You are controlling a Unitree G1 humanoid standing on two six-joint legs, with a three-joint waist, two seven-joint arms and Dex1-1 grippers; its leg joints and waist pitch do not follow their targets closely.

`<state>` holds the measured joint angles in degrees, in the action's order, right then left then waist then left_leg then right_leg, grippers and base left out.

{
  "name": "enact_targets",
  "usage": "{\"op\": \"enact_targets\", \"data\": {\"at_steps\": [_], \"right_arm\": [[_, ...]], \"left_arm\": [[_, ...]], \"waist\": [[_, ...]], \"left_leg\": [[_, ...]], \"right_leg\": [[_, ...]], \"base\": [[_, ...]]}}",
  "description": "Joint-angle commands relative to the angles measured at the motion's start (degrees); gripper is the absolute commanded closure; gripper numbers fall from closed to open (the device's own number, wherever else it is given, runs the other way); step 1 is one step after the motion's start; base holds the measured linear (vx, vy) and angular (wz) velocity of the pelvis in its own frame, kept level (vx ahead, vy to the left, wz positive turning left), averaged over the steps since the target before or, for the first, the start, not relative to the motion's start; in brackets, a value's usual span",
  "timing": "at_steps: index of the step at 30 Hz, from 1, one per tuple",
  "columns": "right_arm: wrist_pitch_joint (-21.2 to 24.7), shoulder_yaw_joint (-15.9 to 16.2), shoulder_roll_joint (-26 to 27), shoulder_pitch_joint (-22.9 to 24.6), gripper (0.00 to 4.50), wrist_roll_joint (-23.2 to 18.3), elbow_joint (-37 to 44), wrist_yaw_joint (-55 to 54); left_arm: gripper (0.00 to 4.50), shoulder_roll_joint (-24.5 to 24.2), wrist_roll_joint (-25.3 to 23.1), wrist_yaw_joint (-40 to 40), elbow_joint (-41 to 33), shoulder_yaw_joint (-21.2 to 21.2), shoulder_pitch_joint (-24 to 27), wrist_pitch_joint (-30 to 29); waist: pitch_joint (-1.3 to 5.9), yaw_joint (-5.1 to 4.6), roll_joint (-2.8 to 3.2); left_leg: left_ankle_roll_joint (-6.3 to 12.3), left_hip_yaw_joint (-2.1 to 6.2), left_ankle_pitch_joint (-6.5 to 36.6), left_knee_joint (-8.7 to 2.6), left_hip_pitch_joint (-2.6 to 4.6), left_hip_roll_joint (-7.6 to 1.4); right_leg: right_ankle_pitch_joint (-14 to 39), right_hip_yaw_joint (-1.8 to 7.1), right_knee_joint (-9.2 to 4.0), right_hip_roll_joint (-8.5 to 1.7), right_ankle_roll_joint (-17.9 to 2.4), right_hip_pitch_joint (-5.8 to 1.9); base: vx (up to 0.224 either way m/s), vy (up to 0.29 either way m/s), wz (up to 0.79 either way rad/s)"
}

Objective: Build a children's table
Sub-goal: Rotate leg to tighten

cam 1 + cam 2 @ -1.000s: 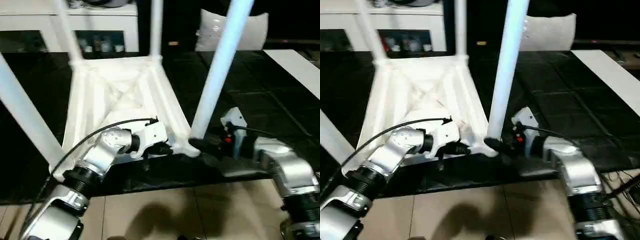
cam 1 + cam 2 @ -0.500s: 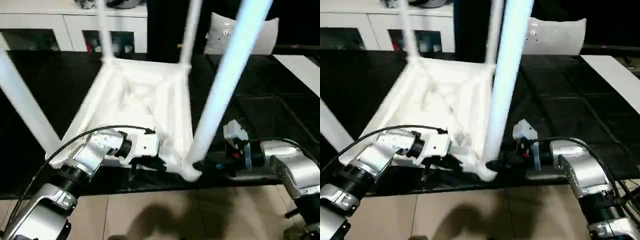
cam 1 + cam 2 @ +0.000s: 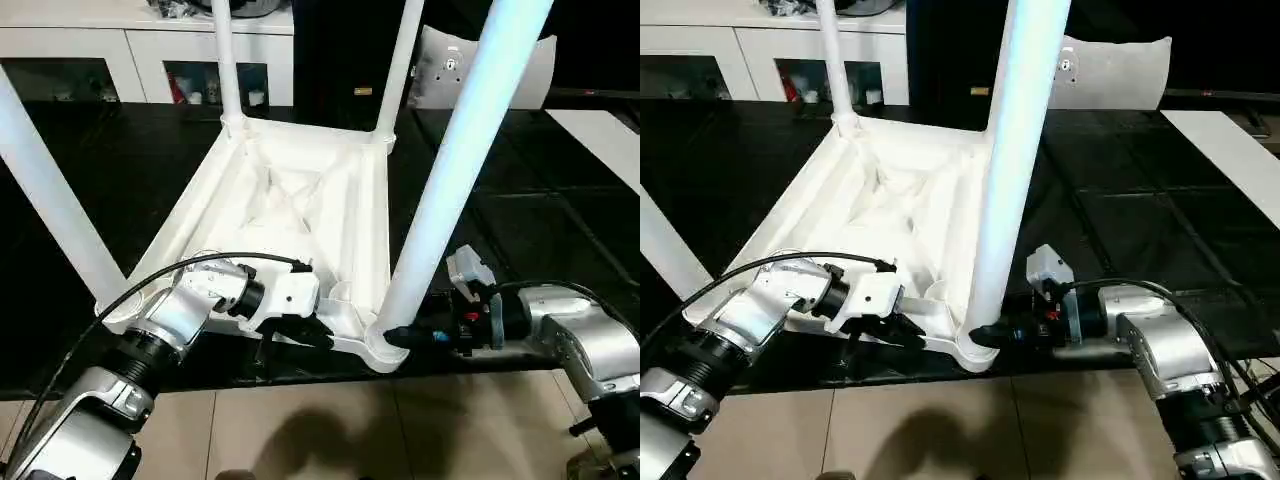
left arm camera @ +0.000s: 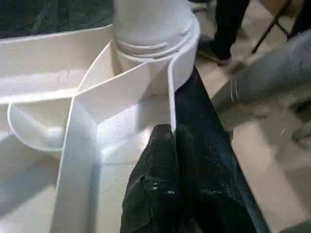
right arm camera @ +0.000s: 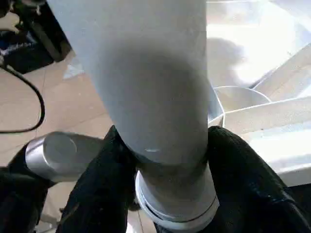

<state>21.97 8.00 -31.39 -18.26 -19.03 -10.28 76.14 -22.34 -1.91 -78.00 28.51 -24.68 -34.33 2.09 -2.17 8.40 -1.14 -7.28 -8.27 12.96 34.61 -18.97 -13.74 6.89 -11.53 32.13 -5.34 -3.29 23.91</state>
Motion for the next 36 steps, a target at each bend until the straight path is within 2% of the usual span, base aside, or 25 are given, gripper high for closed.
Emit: {"op": "enact_targets", "data": {"at_steps": [1, 4, 5, 8, 9, 10, 11, 12, 13, 14, 15, 16, 17, 18, 20, 23, 24, 25, 27, 29, 30, 32, 33, 34, 36], "right_arm": [[2.8, -1.7, 2.4, -0.3, 2.55, -3.2, 2.5, -3.8], [5.4, -3.3, 7.0, -1.6, 2.55, -0.8, 1.4, -15.1], [5.7, -3.6, 8.5, -2.0, 2.55, 0.2, 1.4, -18.4], [8.0, -4.7, 14.6, -3.6, 2.55, 4.1, 1.1, -31.3], [8.7, -5.3, 16.0, -4.0, 2.55, 4.7, 0.9, -34.2], [9.4, -5.8, 17.4, -4.5, 2.56, 5.5, 0.7, -37.2], [9.7, -6.0, 18.0, -4.7, 2.56, 5.8, 0.6, -38.4], [9.8, -6.8, 20.0, -5.5, 2.56, 7.1, -0.2, -43.1], [9.9, -6.9, 20.2, -5.6, 2.56, 7.2, -0.3, -43.6], [8.3, -7.1, 21.8, -6.5, 2.56, 7.9, -1.6, -46.3], [7.0, -7.1, 22.9, -7.2, 2.56, 8.4, -2.7, -48.0], [6.6, -7.1, 23.1, -7.3, 2.56, 8.5, -3.0, -48.4], [5.1, -6.9, 23.8, -7.7, 2.56, 8.6, -4.0, -48.8], [4.5, -6.8, 24.1, -7.7, 1.89, 9.0, -4.1, -49.0], [3.8, -7.0, 24.3, -7.3, 1.89, 8.9, -4.0, -48.7], [3.3, -7.3, 23.8, -6.4, 1.54, 8.3, -2.8, -47.0], [2.6, -7.4, 23.0, -5.9, 1.45, 7.9, -2.4, -45.6], [1.6, -7.5, 22.1, -5.5, 1.36, 7.6, -2.2, -44.2], [0.2, -7.8, 20.4, -5.0, 1.23, 6.7, -2.1, -41.6], [-0.7, -8.1, 18.7, -4.6, 0.99, 6.0, -1.9, -38.9], [-1.1, -8.1, 16.9, -4.3, 0.94, 5.5, -1.7, -36.1], [-1.5, -7.7, 13.8, -3.7, 0.73, 5.2, -1.2, -31.8], [-0.8, -7.2, 10.9, -3.2, 0.62, 4.4, -0.6, -27.2], [-0.7, -7.2, 10.8, -3.2, 0.62, 4.4, -0.6, -26.9], [-0.3, -6.4, 7.9, -2.9, 0.4, 3.6, -0.2, -22.4]], "left_arm": [[4.5, 2.1, 0.7, 3.1, -2.6, 0.6, -0.6, -3.7], [4.5, 3.1, 0.6, 6.8, -4.0, 1.9, -0.3, -9.1], [4.5, 3.5, 0.6, 8.2, -4.5, 2.5, -0.2, -10.6], [4.5, 5.9, -0.1, 14.8, -6.6, 4.1, 0.4, -16.2], [4.5, 6.7, -0.3, 16.3, -6.8, 4.5, 0.3, -17.3], [4.5, 7.6, -0.5, 18.0, -6.9, 5.0, 0.2, -18.7], [4.5, 8.0, -0.5, 18.6, -6.9, 5.1, 0.2, -19.3], [4.5, 9.5, -0.7, 21.0, -7.0, 5.7, -0.2, -21.3], [4.5, 9.6, -0.7, 21.3, -7.0, 5.8, -0.3, -21.6], [4.5, 11.5, -1.3, 24.7, -6.4, 6.3, -0.9, -23.3], [4.5, 13.0, -1.7, 27.2, -5.8, 6.7, -1.3, -24.4], [4.5, 13.5, -1.8, 28.0, -5.6, 6.8, -1.5, -24.7], [4.5, 15.0, -2.2, 30.8, -4.9, 7.2, -1.9, -25.4], [4.5, 15.6, -2.7, 31.9, -4.8, 7.2, -1.8, -25.6], [4.5, 16.2, -3.5, 33.6, -4.5, 7.2, -1.8, -25.4], [4.5, 15.8, -3.6, 33.6, -5.1, 7.1, -1.7, -25.1], [4.5, 15.2, -3.5, 32.5, -5.4, 6.7, -1.4, -24.0], [4.5, 14.5, -3.5, 31.6, -5.8, 6.5, -1.1, -23.2], [4.5, 13.4, -3.4, 29.8, -6.0, 6.1, -0.7, -21.4], [4.5, 12.4, -3.2, 28.0, -5.8, 5.6, -0.3, -19.9], [4.5, 11.4, -3.1, 26.3, -5.5, 5.3, -0.1, -18.6], [4.5, 10.0, -2.6, 23.5, -4.7, 4.9, 0.0, -16.0], [4.5, 8.6, -2.2, 20.5, -4.1, 4.5, 0.0, -13.8], [4.5, 8.6, -2.1, 20.3, -4.0, 4.4, 0.0, -13.6], [4.5, 7.3, -1.7, 17.4, -3.1, 4.0, -0.3, -10.9]], "waist": [[4.12, -0.5, -0.07], [3.83, -1.13, -0.11], [3.79, -2.06, -0.17], [3.65, -3.91, -0.2], [3.71, -4.82, -0.23], [3.76, -5.59, 0.18], [3.75, -6.06, 0.26], [3.82, -6.73, 0.7], [3.77, -7.3, 1.13], [3.88, -7.32, 1.38], [3.75, -7.68, 1.02], [3.67, -7.78, 0.76], [3.8, -7.74, 0.41], [4.0, -7.46, 0.52], [4.14, -7.36, 0.45], [4.53, -6.99, 0.26], [4.69, -6.92, 0.05], [5.03, -6.4, 0.0], [4.99, -5.79, -0.2], [4.94, -5.23, -0.27], [4.64, -4.64, -0.13], [4.53, -4.26, 0.03], [4.23, -3.81, -0.02], [4.23, -3.81, -0.02], [3.95, -3.01, 0.0]], "left_leg": [[3.18, -1.38, 4.4, -3.71, -0.72, 0.16], [2.27, -1.39, 6.1, -3.68, -0.82, 0.54], [1.52, -1.38, 7.8, -3.41, -0.72, 1.08], [1.43, -1.3, 9.4, -3.05, -0.96, 1.42], [1.55, -1.12, 10.4, -2.78, -1.43, 1.54], [2.06, -1.09, 11.4, -2.72, -1.08, 1.42], [2.3, -0.95, 11.9, -2.7, -1.16, 1.29], [2.62, -0.52, 12.6, -3.04, -1.06, 0.44], [2.87, 0.32, 14.3, -3.86, -1.41, -1.15], [3.0, 0.51, 15.2, -4.2, -1.16, -1.84], [2.85, 0.13, 16.1, -4.18, -0.5, -1.79], [2.58, -0.22, 15.7, -3.77, -0.15, -0.9], [2.76, -0.91, 12.1, -3.22, -0.66, 0.95], [3.34, -0.87, 9.9, -3.39, -0.67, 0.83], [3.72, -0.73, 7.8, -3.58, -1.01, 0.55], [4.84, -0.66, 3.0, -3.5, -1.28, 0.37], [5.59, -0.57, 0.4, -3.29, -1.8, 0.45], [6.64, -0.57, -2.6, -2.95, -1.96, 0.45], [8.2, -0.85, -4.8, -2.66, -2.07, 0.78], [8.71, -1.18, -4.3, -2.62, -2.04, 1.0], [8.57, -1.47, -2.2, -2.67, -1.8, 1.11], [8.22, -1.49, -0.8, -2.8, -1.78, 0.99], [7.37, -1.65, 1.2, -2.99, -1.5, 0.96], [7.37, -1.65, 1.2, -2.99, -1.5, 0.96], [5.89, -1.86, 4.5, -3.15, -0.86, 1.03]], "right_leg": [[22.8, 3.53, -3.86, -3.17, -0.2, -4.51], [25.8, 3.04, -4.54, -3.02, 1.2, -4.44], [29.0, 2.14, -5.37, -2.84, 3.3, -4.37], [31.4, 1.11, -6.24, -2.44, 5.7, -4.33], [32.0, 0.32, -6.67, -2.27, 7.3, -4.73], [32.2, 0.03, -7.26, -2.23, 7.9, -4.57], [32.1, -0.28, -7.41, -2.13, 8.1, -4.72], [30.8, -0.48, -7.48, -2.54, 7.5, -5.23], [28.6, -0.19, -6.77, -3.04, 6.6, -6.07], [27.2, 0.38, -6.25, -3.27, 6.0, -6.11], [26.1, 1.1, -6.02, -3.47, 4.3, -5.33], [27.2, 0.97, -6.51, -3.59, 3.9, -4.93], [28.9, 0.67, -6.84, -3.66, 3.6, -5.05], [27.0, 1.02, -6.54, -3.65, 2.8, -5.06], [24.1, 1.46, -5.86, -3.57, 1.6, -5.21], [18.1, 2.48, -4.21, -3.57, -1.5, -5.17], [14.9, 2.86, -3.26, -3.57, -2.6, -5.4], [10.9, 3.26, -2.27, -3.57, -3.7, -5.42], [7.8, 3.63, -1.68, -3.36, -4.9, -5.17], [8.4, 3.86, -1.52, -3.25, -5.3, -5.04], [11.4, 3.82, -2.09, -3.06, -4.3, -4.76], [13.6, 3.78, -2.27, -3.04, -3.5, -4.9], [17.2, 3.62, -3.01, -2.86, -1.8, -4.69], [17.2, 3.62, -3.01, -2.86, -1.8, -4.69], [22.8, 3.34, -4.03, -2.63, 0.7, -4.28]], "base": [[0.0, 0.0, 0.0], [0.0, 0.0, 0.0], [0.0, 0.0, 0.0], [0.0, 0.0, 0.0], [0.0, 0.0, 0.0], [0.0, 0.0, 0.0], [0.0, 0.0, 0.0], [0.0, 0.0, 0.0], [0.0, 0.0, 0.0], [0.0, 0.0, 0.0], [0.0, 0.0, 0.0], [0.0, 0.0, 0.0], [0.0, 0.0, 0.0], [0.0, 0.0, 0.0], [0.0, 0.0, 0.0], [0.037, -0.005, 0.02], [0.057, -0.011, 0.0], [0.0, 0.0, 0.0], [0.0, 0.0, 0.0], [0.0, 0.0, 0.0], [0.0, 0.0, 0.0], [0.0, 0.0, 0.0], [0.0, 0.0, 0.0], [0.0, 0.0, 0.0], [0.0, 0.0, 0.0]]}}
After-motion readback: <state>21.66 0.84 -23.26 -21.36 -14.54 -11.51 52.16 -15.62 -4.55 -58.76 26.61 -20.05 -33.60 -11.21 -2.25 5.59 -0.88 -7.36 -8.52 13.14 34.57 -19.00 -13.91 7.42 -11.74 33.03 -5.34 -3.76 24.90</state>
